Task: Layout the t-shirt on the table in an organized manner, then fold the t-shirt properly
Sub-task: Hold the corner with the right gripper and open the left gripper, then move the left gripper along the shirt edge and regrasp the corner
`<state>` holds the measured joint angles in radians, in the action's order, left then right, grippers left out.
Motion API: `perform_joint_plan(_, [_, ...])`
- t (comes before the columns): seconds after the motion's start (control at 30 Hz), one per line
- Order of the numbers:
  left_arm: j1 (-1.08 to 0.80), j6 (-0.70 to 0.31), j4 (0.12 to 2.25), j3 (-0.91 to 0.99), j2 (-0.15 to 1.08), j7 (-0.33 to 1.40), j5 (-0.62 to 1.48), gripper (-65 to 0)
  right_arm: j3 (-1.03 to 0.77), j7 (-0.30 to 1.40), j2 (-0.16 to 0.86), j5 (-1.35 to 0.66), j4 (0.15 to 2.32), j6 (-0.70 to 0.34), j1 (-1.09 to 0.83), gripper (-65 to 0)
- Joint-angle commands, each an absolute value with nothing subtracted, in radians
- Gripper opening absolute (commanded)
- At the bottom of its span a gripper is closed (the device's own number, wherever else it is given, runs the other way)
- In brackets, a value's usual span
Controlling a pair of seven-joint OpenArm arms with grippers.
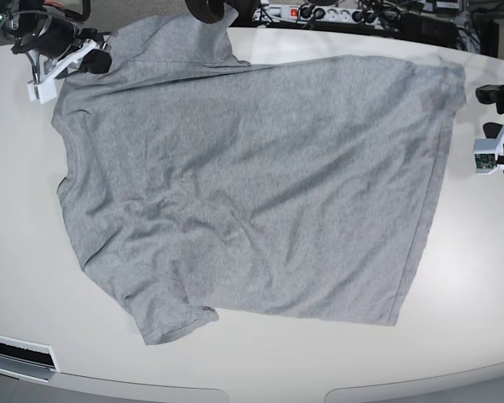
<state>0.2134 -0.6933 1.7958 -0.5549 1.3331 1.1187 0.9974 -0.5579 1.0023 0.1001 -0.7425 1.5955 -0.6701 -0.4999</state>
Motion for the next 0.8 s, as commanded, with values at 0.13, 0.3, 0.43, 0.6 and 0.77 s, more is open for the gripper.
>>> perform_joint_plan(0.13, [0.225,-0.643,1.799,-0.54,1.363,1.118,1.002,-28.8,-0.562,1.006,0.12,-0.761,1.607,-0.685,-0.504,-65.0])
perform_joint_plan(0.3, [0.224,-0.562,1.75,-0.54,1.351,1.119,0.998,-28.8,-0.562,1.022,0.145,-0.761,1.607,-0.685,-0.504,-65.0])
perform_joint_plan(0.43, [0.225,-0.551,1.602,-0.54,1.301,1.118,1.008,-28.8,-0.564,1.026,0.164,-0.761,1.607,-0.685,-0.504,-65.0])
perform_joint_plan(0.6, [0.224,-0.579,1.376,-0.464,1.209,1.121,1.116,-28.8,-0.564,1.032,0.169,-0.762,1.607,-0.681,-0.504,-65.0])
perform_joint_plan(0.77, [0.221,-0.671,1.132,-0.22,1.108,1.203,1.336,-28.8,-0.564,1.042,0.169,-0.762,1.607,-0.681,-0.505,-65.0])
